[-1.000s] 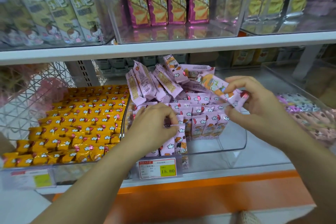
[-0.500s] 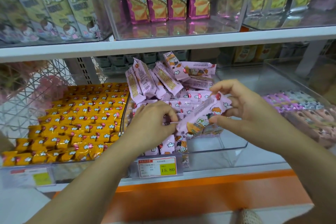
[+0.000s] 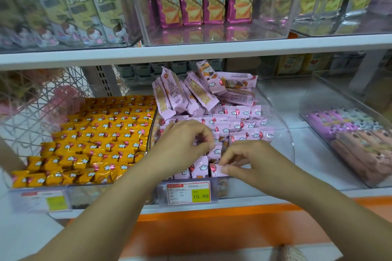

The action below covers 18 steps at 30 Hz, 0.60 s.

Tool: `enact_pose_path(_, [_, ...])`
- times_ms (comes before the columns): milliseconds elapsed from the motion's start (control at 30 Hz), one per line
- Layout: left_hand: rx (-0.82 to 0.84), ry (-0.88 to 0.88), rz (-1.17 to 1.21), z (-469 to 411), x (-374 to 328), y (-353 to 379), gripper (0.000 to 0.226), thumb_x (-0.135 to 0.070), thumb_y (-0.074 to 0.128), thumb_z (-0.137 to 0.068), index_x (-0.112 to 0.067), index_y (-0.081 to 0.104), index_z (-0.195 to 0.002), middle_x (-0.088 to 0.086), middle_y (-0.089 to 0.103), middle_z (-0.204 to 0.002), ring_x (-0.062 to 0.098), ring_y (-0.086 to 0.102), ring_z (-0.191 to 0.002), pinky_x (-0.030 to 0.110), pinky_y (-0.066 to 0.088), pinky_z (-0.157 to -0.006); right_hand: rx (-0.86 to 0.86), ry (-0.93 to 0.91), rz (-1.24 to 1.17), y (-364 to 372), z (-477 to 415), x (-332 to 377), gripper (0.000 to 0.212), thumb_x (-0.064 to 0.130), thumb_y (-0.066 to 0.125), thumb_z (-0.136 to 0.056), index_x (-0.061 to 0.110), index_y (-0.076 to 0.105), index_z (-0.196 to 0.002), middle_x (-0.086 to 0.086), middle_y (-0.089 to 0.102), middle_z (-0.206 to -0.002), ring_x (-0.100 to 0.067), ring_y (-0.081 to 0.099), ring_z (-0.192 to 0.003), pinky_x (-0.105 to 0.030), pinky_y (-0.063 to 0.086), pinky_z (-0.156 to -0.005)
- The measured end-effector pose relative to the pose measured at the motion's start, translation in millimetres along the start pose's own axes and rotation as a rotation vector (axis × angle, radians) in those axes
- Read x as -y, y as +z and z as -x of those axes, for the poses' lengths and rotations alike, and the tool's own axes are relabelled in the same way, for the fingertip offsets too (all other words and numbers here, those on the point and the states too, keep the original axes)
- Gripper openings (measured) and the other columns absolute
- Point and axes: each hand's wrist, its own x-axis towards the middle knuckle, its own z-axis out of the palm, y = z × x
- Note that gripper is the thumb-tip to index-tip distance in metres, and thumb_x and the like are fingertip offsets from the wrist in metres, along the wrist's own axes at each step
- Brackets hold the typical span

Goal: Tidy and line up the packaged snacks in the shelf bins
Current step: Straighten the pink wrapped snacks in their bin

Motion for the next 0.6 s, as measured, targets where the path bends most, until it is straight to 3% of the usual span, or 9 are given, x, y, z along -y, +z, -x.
enact_pose_path(133, [0.043, 0.046, -0.008, 3, 3, -2, 0.012, -0.045, 0.06, -0.086, -0.034, 0.062, -0.083, -0.014, 0.062, -0.108, 0.003, 0.054, -0.098, 0.047, 0.035, -0.103, -0.014, 0.089, -0.008, 2, 0, 0, 0.026, 0.015, 0.071, -0.082, 0.036, 0.06, -0.07, 0.015, 0.067, -0.065, 0.001, 0.064, -0.064, -0.017, 0.048, -0.065])
enact_pose_path(200, [0.088, 0.061, -0.078, 7, 3, -4, 0.02, -0.059, 0.058, -0.081, -0.042, 0.054, -0.09, -0.017, 0.057, -0.116, 0.003, 0.047, -0.109, 0.048, 0.025, -0.11, -0.019, 0.102, 0.0, 5, -2, 0, 0.03, 0.012, 0.07, -0.082, 0.034, 0.057, -0.066, 0.023, 0.061, -0.056, 0.002, 0.06, -0.057, -0.012, 0.04, -0.057])
enact_pose_path(300, [0.131, 0.049, -0.216, 13, 3, -4, 0.036, -0.058, 0.06, -0.08, -0.039, 0.049, -0.109, -0.019, 0.047, -0.13, 0.003, 0.035, -0.124, 0.041, 0.005, -0.117, 0.027, 0.132, 0.007, 3, -3, 5, 0.029, 0.011, 0.07, -0.082, 0.031, 0.057, -0.066, 0.025, 0.057, -0.05, 0.002, 0.054, -0.05, -0.011, 0.036, -0.052])
enact_pose_path(433, [0.1, 0.058, -0.262, 15, -1, -3, 0.038, -0.056, 0.058, -0.083, -0.038, 0.049, -0.115, -0.021, 0.043, -0.134, 0.002, 0.03, -0.129, 0.039, 0.0, -0.116, -0.104, 0.137, 0.046, -16, -5, 5, 0.026, 0.012, 0.07, -0.081, 0.032, 0.063, -0.067, 0.01, 0.069, -0.069, -0.002, 0.064, -0.067, -0.024, 0.053, -0.071])
enact_pose_path(533, [0.084, 0.047, -0.245, 16, -2, -3, 0.037, -0.058, 0.055, -0.084, -0.039, 0.05, -0.115, -0.022, 0.041, -0.137, 0.002, 0.028, -0.132, 0.04, 0.0, -0.118, -0.167, 0.166, 0.152, -28, -5, -1, 0.028, 0.011, 0.065, -0.086, 0.037, 0.064, -0.075, 0.012, 0.069, -0.077, -0.001, 0.064, -0.071, -0.012, 0.049, -0.067])
enact_pose_path(600, [0.079, 0.045, -0.224, 15, -3, -3, 0.036, -0.057, 0.055, -0.085, -0.04, 0.051, -0.116, -0.023, 0.042, -0.136, 0.002, 0.03, -0.131, 0.041, 0.002, -0.119, -0.132, 0.191, 0.229, -28, -8, -6, 0.026, 0.006, 0.055, -0.09, 0.026, 0.071, -0.095, 0.004, 0.072, -0.094, -0.006, 0.065, -0.083, -0.011, 0.047, -0.072])
